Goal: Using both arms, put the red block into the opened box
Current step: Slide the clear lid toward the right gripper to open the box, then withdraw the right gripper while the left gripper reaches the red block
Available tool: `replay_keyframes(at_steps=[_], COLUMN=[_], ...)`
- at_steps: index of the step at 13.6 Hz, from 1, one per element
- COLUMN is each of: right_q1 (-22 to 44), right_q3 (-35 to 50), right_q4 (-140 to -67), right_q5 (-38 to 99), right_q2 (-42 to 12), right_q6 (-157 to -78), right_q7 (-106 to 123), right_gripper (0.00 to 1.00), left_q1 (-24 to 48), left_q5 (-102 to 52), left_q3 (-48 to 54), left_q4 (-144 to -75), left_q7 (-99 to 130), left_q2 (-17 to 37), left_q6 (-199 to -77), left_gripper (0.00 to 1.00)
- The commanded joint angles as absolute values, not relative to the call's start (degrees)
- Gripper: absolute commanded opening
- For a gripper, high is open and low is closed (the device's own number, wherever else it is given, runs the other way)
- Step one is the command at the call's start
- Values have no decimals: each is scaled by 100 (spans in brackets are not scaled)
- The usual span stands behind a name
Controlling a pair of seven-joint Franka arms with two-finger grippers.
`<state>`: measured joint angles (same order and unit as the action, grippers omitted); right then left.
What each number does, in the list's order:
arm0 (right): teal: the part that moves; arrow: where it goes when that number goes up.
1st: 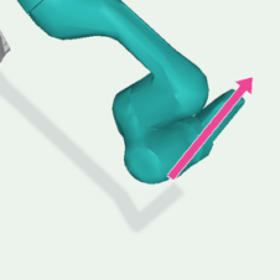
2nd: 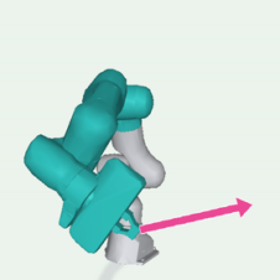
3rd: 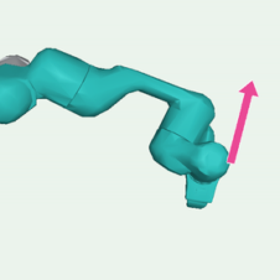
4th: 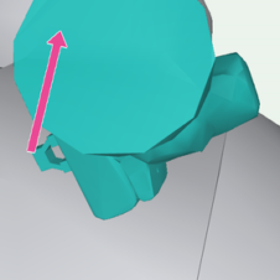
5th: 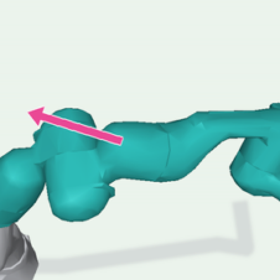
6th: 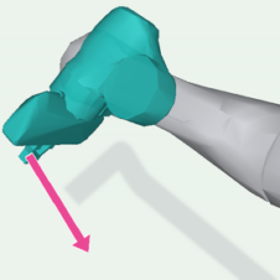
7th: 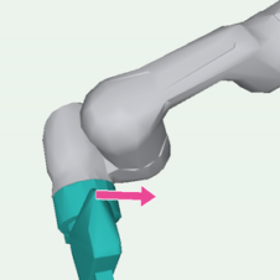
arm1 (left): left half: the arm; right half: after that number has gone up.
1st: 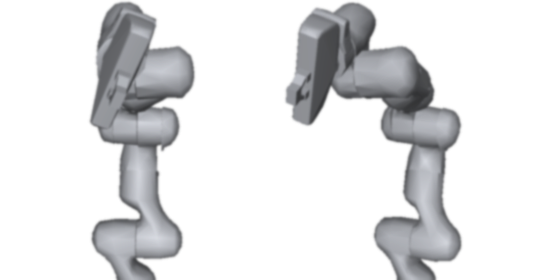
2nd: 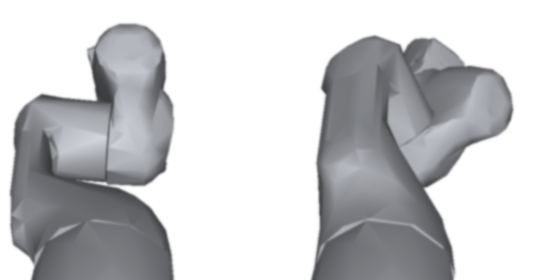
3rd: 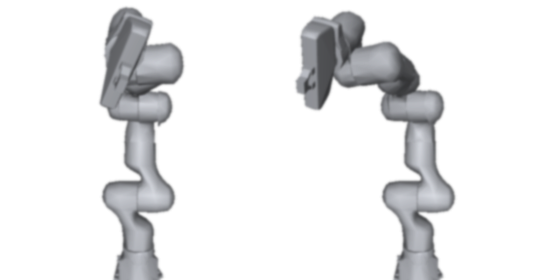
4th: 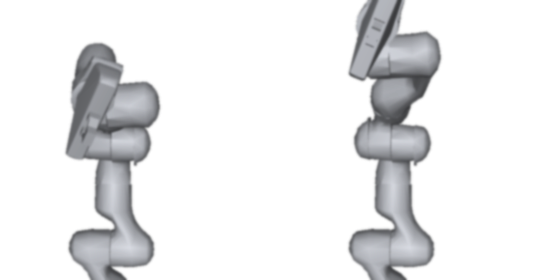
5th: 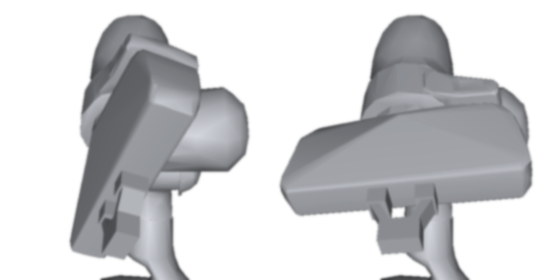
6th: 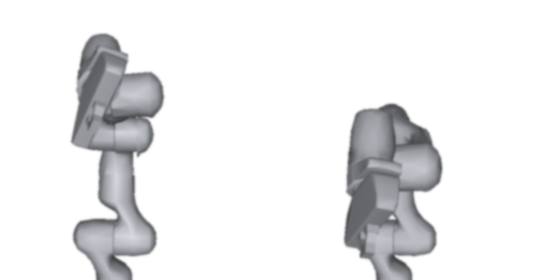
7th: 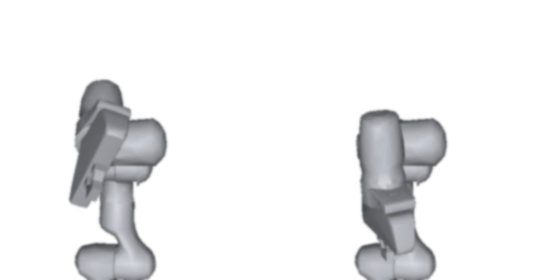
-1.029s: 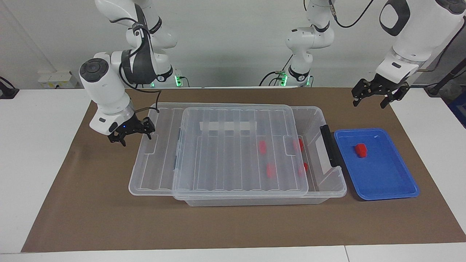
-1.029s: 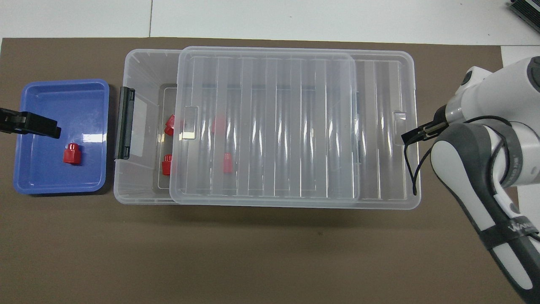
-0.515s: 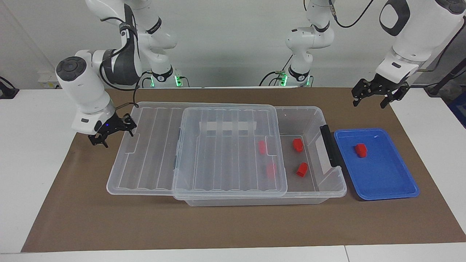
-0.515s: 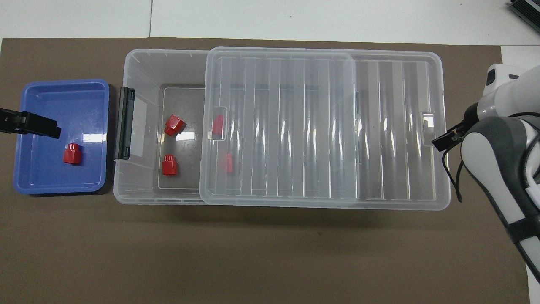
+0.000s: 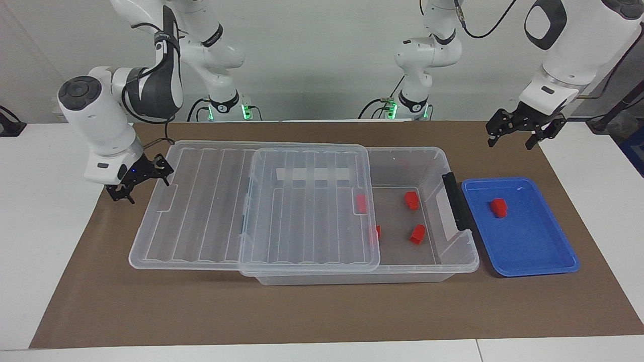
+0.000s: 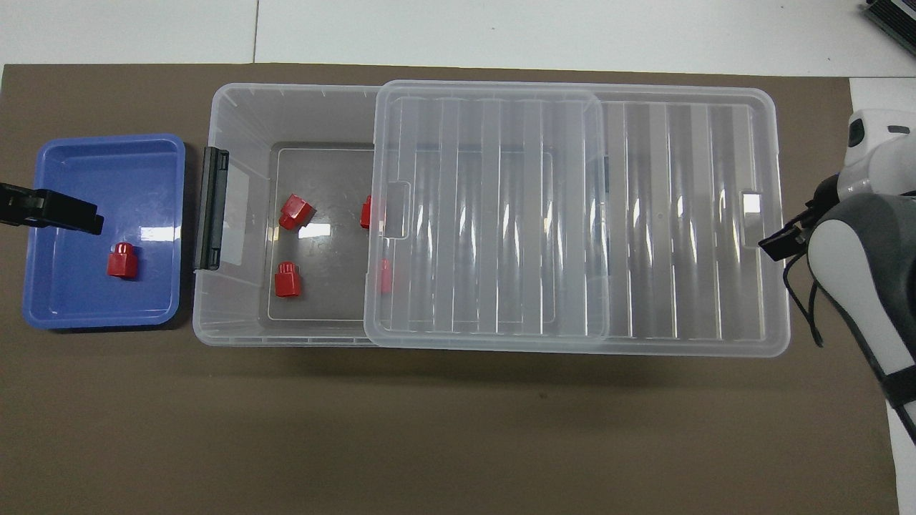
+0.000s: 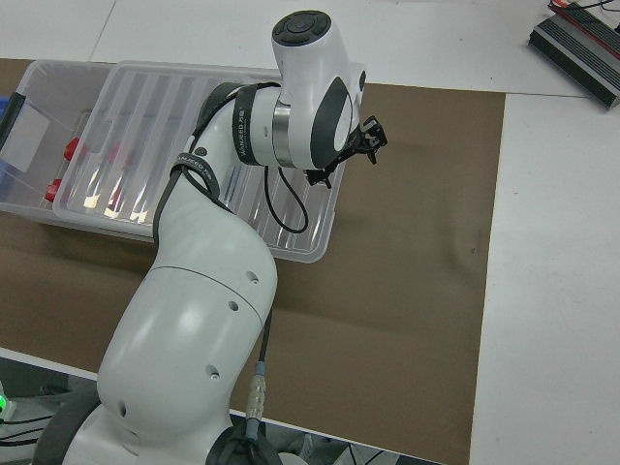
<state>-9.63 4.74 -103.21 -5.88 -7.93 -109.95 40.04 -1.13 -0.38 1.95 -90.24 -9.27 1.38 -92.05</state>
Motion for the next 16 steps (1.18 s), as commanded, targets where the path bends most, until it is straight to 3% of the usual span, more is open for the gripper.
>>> replay_keyframes(at_steps=[1,5,9,16], right_q1=[-993,-906,-634,166], right_q3=[519,536,606,615], right_q4=[-10230,-10292,-10336,-10363], right_q5=[-642,-607,-554,-229], right_q2=[-791,-414,-141,202], right_q6=[-10802,-10434,-10239,-10169], right_q7=[4096,3185,1683,-1174], right_gripper=[99,99,99,99], left_q1=[-115,-263,-517,-888], left_q5=[-123,-62,-44,53], left_q3=[193,167,158,167], left_q4=[-9211,-9420,-10914,-10977], left_q7=[-914,-530,-149,-1441], left_q2=[-44,-70,-650,438], left_q6=[-9150,-9638,-11377,-12181], left_gripper=[100,100,100,100])
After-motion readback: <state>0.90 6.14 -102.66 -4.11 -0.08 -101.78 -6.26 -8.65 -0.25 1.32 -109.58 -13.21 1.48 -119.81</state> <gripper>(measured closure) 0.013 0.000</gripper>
